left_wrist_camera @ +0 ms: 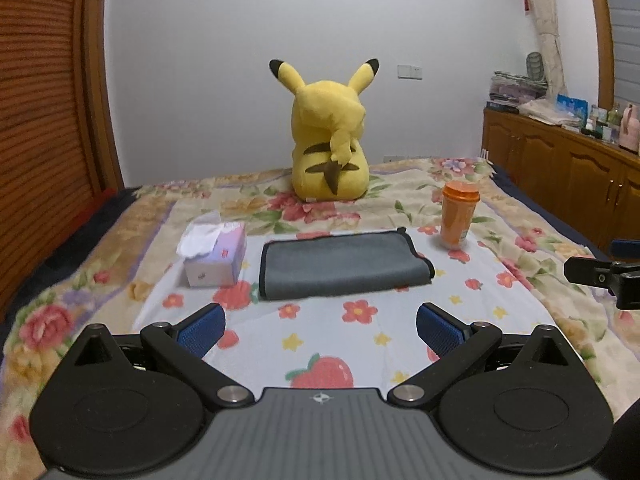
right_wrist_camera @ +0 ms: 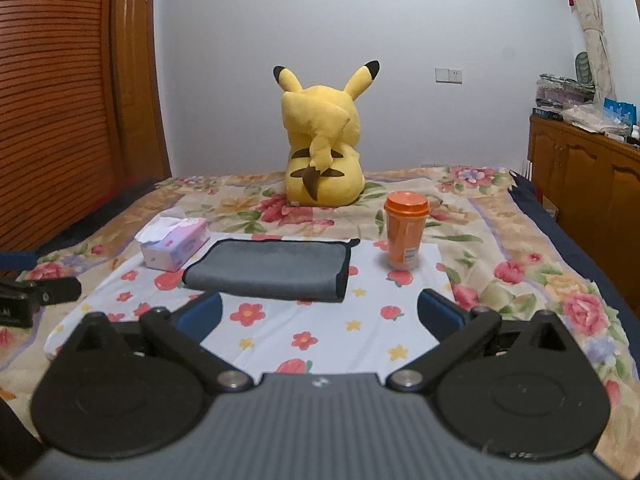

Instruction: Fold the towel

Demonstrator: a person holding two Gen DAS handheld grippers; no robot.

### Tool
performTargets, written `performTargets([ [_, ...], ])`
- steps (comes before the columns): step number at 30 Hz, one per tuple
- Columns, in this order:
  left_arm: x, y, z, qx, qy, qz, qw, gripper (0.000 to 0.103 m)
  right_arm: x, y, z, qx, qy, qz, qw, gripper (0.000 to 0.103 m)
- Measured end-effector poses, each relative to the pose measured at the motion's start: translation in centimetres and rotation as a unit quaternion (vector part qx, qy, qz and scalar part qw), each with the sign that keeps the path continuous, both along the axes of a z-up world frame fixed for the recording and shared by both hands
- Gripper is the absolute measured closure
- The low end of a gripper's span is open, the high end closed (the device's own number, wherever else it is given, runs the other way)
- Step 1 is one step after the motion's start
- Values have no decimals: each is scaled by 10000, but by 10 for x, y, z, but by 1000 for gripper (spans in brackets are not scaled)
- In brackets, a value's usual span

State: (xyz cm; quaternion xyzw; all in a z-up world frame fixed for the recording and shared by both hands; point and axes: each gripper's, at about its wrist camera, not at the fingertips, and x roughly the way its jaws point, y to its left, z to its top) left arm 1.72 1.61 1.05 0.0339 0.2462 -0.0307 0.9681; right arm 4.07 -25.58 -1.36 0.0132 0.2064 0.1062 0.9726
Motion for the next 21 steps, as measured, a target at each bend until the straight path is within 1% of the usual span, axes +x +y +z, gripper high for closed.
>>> performTargets([
  [5, -3, 2, -11, 43, 63, 72, 9999, 0, -5, 5, -8, -22, 40, 2, 10000, 0],
  [9, -4, 2, -17, -46, 144, 97, 9998, 0, -7, 9, -17, -43, 107, 8, 9999, 0],
  [18, -3, -7, -30, -52, 189, 31, 9998, 0, -4, 11, -34, -150, 193, -59, 9997, 0],
  [21, -4, -6, -31, -87, 164, 65, 9998, 0, -5, 11, -34, -141, 164, -75, 9997, 0],
])
